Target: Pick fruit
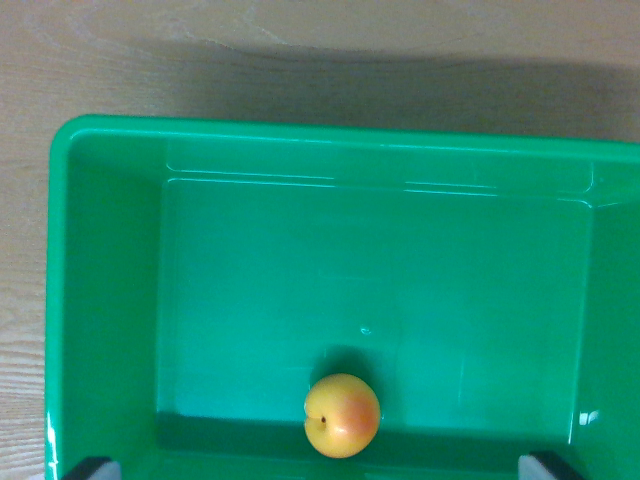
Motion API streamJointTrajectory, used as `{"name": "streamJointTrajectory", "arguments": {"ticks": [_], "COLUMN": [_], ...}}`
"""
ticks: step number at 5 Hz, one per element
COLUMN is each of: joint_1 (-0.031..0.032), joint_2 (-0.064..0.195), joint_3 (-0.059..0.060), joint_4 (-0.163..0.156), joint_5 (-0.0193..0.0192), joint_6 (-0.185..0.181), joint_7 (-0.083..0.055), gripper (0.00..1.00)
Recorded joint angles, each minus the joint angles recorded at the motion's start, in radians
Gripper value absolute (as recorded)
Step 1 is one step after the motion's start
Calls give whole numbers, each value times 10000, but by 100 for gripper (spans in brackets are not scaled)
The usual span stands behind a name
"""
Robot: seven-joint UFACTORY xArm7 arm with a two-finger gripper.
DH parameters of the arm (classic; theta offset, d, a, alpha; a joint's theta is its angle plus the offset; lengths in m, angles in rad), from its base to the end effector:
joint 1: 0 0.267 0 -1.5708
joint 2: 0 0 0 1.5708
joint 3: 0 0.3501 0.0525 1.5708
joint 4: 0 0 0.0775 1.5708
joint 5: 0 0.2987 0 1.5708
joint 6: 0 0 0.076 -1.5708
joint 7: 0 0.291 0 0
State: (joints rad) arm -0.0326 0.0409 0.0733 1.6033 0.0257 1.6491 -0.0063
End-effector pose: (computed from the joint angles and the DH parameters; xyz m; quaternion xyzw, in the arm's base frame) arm 0.4160 0.0242 0.3933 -0.9987 -0.0240 0.0435 0.0136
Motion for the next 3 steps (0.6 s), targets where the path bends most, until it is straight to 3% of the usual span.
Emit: {"name": "streamJointTrajectory", "arguments": {"ticks": [3], "joint_1": [3], "joint_2": [5], "joint_3": [-3], "joint_4": [-166], "joint_5": [-4], "joint_6": [-157], "joint_7": [-28], "gripper": [0]}}
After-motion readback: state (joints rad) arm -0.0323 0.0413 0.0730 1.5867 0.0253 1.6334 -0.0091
